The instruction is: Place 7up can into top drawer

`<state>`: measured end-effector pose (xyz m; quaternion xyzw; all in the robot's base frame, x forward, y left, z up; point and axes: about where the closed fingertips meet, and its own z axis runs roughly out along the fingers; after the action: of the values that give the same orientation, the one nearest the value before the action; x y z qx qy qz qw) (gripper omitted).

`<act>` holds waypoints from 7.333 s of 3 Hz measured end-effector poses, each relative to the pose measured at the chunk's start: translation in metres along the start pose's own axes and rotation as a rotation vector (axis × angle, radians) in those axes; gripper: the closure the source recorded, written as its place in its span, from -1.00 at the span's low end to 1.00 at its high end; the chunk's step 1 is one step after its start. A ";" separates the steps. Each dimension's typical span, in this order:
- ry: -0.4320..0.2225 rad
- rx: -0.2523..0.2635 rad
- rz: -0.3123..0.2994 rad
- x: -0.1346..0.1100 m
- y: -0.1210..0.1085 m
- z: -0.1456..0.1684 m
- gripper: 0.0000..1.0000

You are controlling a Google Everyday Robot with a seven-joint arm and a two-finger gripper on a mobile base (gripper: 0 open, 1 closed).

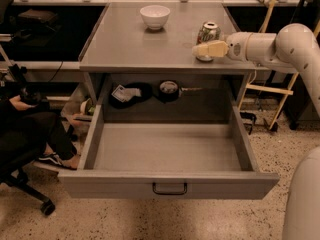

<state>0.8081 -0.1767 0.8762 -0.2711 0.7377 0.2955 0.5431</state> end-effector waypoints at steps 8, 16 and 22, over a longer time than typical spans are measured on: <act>-0.009 0.167 0.076 -0.001 0.043 -0.202 1.00; 0.435 -0.267 -0.255 0.284 0.174 -0.072 1.00; 0.443 -0.275 -0.263 0.286 0.176 -0.069 -1.00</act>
Offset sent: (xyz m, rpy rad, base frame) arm 0.0000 0.0001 0.0000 -0.0001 0.0001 0.0003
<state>0.5619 -0.1301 0.6423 -0.4935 0.7498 0.2536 0.3604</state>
